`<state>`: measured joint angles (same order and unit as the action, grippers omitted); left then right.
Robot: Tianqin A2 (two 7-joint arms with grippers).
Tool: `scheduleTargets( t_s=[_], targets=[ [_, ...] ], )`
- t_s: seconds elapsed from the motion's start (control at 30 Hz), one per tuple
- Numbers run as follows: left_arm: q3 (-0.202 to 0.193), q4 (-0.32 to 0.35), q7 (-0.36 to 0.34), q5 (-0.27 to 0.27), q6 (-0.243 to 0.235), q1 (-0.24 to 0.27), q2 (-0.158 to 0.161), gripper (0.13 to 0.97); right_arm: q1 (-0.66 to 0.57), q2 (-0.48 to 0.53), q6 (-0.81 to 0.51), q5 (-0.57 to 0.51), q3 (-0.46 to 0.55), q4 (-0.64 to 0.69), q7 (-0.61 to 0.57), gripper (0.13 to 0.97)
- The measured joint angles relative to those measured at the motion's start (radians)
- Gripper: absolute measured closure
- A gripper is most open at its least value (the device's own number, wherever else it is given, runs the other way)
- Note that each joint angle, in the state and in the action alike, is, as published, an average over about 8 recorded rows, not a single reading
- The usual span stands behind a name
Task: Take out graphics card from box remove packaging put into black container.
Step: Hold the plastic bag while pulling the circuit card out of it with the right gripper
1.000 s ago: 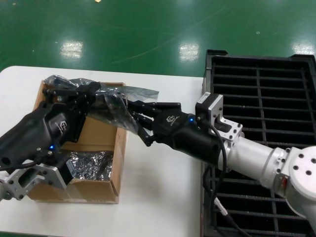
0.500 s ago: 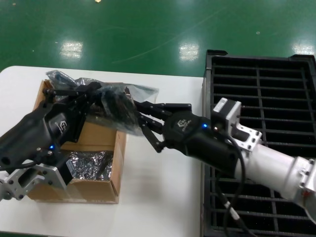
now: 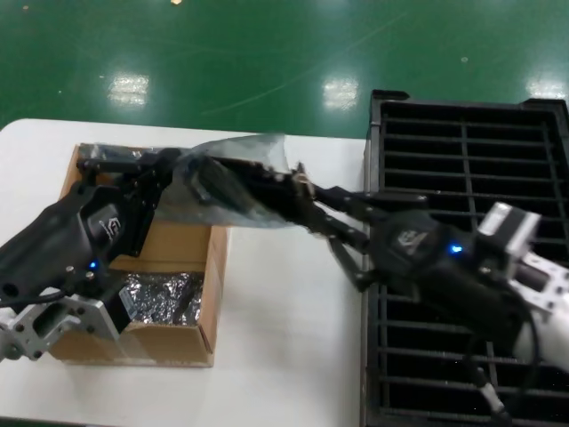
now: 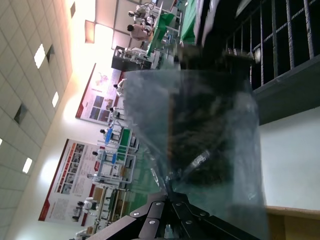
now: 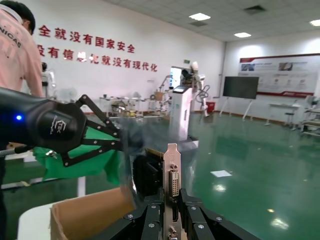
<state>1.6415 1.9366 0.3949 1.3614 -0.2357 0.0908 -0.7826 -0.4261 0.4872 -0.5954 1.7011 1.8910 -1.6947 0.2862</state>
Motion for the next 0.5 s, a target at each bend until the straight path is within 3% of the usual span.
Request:
scheduleTargets(
  t_s=[0.5],
  targets=[
    [0.000,0.000,0.000,0.000,0.000,0.000,0.000,0.958,0.336,0.243,0.057,0.083,-0.286,-0.253,-0.051,0.909]
  ],
)
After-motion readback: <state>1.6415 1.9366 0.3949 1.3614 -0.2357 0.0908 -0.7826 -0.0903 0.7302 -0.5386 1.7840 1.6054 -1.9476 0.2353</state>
